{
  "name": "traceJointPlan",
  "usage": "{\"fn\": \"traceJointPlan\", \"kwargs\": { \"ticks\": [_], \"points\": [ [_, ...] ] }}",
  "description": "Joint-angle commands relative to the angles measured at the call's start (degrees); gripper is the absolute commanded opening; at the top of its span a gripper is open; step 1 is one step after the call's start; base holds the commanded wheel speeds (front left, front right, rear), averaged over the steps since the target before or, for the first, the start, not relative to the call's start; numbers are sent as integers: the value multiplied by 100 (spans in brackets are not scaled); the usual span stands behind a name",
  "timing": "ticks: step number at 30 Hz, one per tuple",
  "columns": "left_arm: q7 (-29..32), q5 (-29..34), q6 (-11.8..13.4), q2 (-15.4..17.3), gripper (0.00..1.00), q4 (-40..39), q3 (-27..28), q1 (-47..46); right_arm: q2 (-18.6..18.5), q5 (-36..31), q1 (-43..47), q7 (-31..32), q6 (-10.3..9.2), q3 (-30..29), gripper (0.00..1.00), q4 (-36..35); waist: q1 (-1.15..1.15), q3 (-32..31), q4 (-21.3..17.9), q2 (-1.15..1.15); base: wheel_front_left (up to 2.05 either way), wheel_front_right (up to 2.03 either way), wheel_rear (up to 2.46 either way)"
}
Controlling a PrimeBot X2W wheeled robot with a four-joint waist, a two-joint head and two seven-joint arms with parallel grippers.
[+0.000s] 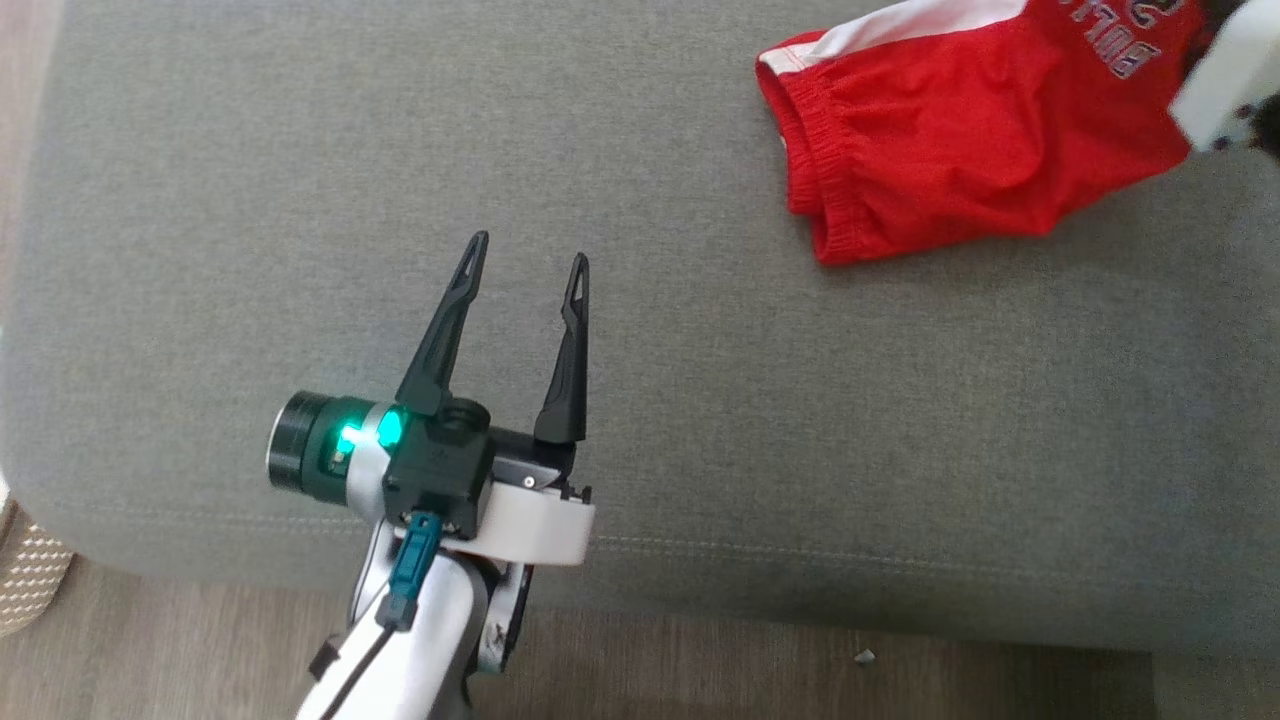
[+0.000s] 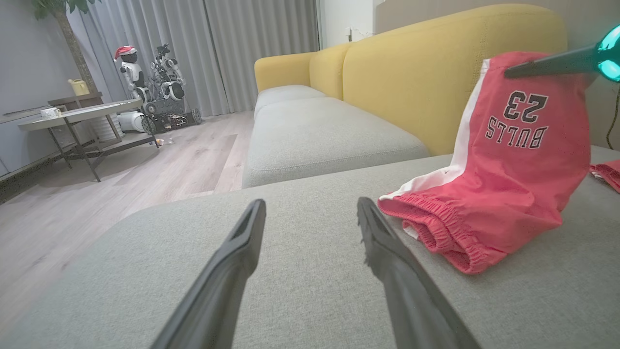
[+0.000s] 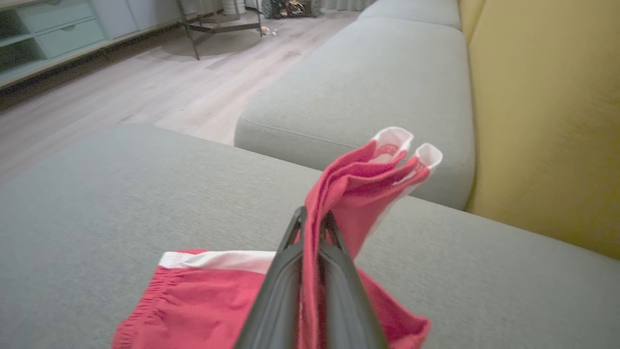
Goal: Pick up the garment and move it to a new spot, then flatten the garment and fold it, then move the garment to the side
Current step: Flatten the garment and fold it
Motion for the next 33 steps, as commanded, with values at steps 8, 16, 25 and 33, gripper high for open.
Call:
{"fn": "traceJointPlan", "kwargs": {
  "ticks": [8, 16, 25, 33],
  "points": [
    [-28, -44, -22, 36, 100, -180, 181, 54, 491, -59, 670, 492, 20, 383, 0, -974, 0, -104, 200, 0, 0, 0, 0],
    [-28, -52, -46, -6, 100, -178, 180, 51, 1243, -161, 1067, 378, 20, 501, 45, -786, 0, -124, 298, 0, 0, 0, 0],
    [-28, -58, -39, -18, 100, -132, 225, 150, 1540, 325, 1411, -686, 20, -297, 100, -1129, 0, -373, 312, 0, 0, 0, 0],
    [-28, -112, 32, 33, 100, -163, 400, 432, 1204, -289, 2478, -1911, 20, -1302, 100, -1539, 0, -780, 24, 0, 0, 0, 0]
  ]
}}
